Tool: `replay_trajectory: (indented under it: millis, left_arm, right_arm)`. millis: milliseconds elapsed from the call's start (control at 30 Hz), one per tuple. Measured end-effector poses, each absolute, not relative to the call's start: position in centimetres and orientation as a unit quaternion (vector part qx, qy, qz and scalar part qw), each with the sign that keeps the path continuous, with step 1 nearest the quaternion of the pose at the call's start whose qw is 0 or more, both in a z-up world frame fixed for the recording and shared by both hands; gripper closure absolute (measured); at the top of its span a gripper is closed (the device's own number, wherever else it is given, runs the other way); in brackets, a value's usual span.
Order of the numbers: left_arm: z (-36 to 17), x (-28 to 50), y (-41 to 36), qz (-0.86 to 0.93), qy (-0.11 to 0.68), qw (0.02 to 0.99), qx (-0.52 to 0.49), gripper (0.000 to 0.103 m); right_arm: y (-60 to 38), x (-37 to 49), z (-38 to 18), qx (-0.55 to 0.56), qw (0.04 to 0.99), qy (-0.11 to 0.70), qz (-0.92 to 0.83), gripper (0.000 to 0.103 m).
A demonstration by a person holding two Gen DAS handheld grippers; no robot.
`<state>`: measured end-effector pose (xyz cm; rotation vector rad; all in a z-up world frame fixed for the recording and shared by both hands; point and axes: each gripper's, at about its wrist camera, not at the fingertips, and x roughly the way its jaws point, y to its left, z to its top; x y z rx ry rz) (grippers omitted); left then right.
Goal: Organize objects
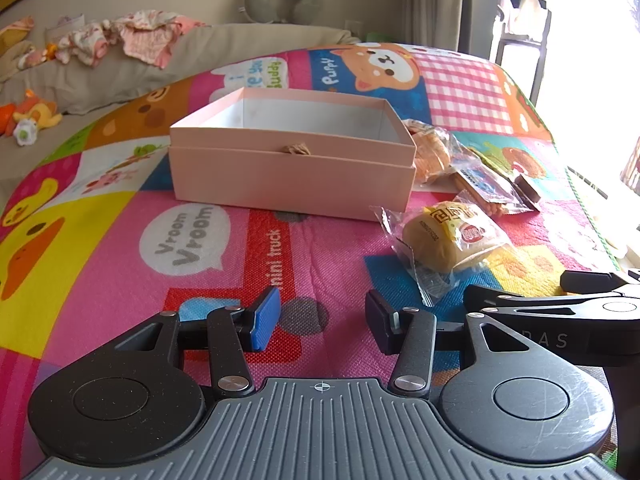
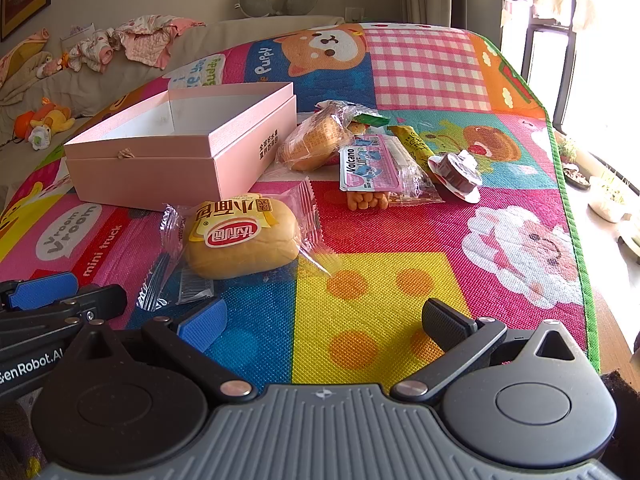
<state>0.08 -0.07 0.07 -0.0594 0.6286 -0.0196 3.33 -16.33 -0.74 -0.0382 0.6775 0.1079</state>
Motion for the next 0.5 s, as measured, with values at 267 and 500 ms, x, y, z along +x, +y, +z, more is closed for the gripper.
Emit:
replay_trajectory:
  millis: [267,500]
  left_arm:
    - [0.02,-0.09,0.36,-0.010,0.309,0.951,-0.032,0.051]
    - [0.01,-0.07,0.36,-0.010,0.309,0.951,-0.031,0.051]
  right_arm:
    - [-16.34,3.31,-0.74,-0.019,0.942,0.332,0.053,0.000]
    - [-16.36,3.33,-0.74,-0.019,0.942,0.332,0.053,0.000]
